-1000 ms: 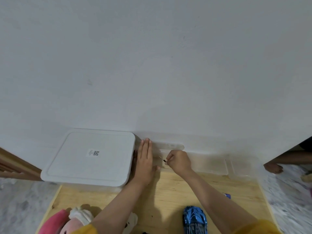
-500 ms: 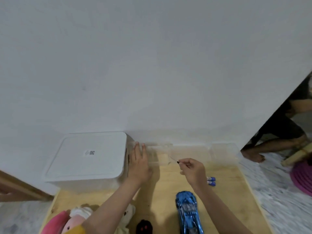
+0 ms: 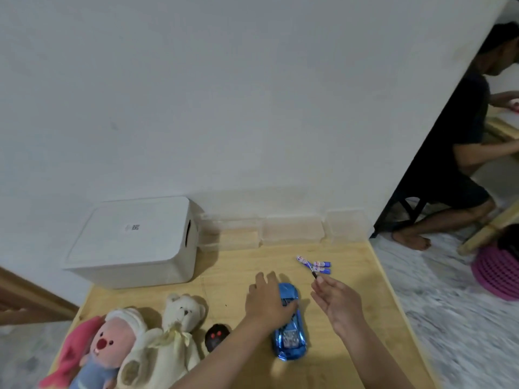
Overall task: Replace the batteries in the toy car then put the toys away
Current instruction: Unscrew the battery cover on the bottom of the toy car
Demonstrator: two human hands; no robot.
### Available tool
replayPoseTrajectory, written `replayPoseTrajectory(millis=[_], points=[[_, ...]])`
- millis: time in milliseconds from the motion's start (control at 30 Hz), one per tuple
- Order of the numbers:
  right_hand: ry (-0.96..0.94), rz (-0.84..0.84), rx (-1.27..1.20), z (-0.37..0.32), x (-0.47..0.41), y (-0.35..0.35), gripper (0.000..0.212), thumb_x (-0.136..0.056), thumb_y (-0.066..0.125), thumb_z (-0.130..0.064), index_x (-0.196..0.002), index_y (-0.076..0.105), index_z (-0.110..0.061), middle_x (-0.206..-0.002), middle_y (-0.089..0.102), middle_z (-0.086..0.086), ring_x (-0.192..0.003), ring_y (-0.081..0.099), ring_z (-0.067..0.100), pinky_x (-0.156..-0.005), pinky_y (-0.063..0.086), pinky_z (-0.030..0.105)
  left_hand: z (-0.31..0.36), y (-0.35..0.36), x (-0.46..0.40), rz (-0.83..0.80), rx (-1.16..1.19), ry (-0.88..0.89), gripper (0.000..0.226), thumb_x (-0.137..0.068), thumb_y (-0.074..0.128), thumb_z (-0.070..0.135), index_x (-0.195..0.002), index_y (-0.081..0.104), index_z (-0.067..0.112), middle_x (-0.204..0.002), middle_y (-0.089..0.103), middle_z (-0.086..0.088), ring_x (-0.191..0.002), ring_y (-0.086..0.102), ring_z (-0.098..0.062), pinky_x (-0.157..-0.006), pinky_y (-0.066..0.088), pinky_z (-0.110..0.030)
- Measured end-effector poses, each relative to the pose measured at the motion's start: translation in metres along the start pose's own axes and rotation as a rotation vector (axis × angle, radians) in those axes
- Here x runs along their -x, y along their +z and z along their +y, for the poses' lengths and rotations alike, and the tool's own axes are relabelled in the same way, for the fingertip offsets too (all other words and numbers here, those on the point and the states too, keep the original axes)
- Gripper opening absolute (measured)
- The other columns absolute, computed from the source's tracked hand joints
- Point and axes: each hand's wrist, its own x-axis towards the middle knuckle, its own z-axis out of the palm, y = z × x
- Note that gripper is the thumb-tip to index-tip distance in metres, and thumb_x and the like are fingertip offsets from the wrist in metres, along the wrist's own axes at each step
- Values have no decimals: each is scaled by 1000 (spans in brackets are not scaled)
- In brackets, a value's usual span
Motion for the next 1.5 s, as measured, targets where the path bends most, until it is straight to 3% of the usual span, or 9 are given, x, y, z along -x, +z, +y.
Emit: replayPoseTrajectory(millis=[133,233,467,600,733,1000,1133,1433,1500], points=[[16,29,136,6,12,-28,8,-85,65,-4,-93,67,-3,-80,64,10,-73,60,18,-58,54,29,22,26,10,-70,-38,-124,103,-72,55,74,-148,11,20,-151,12,-10,-125,36,-33,-96,42,-39],[21,29,201,15,20,-47,10,-90,60,-4,-95,67,0,-70,55,8,-66,53,15,-61,53,29,34,39,14,-91,-53,-189,107,-72,59,72,-149,4,22,-155,-5,-12,-124,40,-34,-94,44,-36],[68,16,327,27,33,-70,15,-93,56,-13,-93,68,-5,-68,53,6,-67,52,14,-65,53,31,36,45,21,26,79,-193,84,-80,65,29,-146,12,24,-154,-3,-11,-117,42,-35,-73,41,-29],[53,18,349,25,35,-69,17,-93,58,-22,-91,66,-8,-79,63,5,-77,60,16,-65,52,32,22,44,26,76,329,-121,86,-80,65,37,-147,13,25,-155,1,-7,-127,41,-32,-91,44,-32],[62,5,364,21,37,-57,17,-94,54,-27,-89,61,-12,-91,69,3,-85,64,15,-69,49,32,15,41,38,160,616,-20,84,-75,73,31,-144,25,23,-145,28,-4,-135,31,-19,-106,37,-34],[108,-154,456,19,48,-31,27,-98,48,-30,-101,63,-7,-94,73,10,-91,69,28,-90,51,55,15,33,61,180,1041,44,68,-82,71,26,-135,30,36,-120,42,29,-112,56,-7,-96,51,-39],[103,-142,379,13,56,-20,22,-98,49,-25,-97,61,-7,-95,72,14,-90,69,33,-87,51,58,15,25,65,148,1178,102,65,-85,69,20,-137,33,36,-133,43,18,-113,56,-6,-93,53,-34],[-52,-62,194,-6,62,-11,23,-99,45,-24,-87,57,-9,-97,70,13,-91,65,25,-89,51,49,11,4,70,200,932,203,71,-97,50,19,-136,9,62,-151,33,9,-135,36,-8,-108,39,-31],[-80,-51,176,-7,62,-10,22,-99,45,-25,-90,57,-9,-97,70,10,-94,65,23,-90,50,47,9,0,69,212,848,230,69,-98,44,12,-138,12,58,-152,30,13,-135,35,-8,-105,38,-18]])
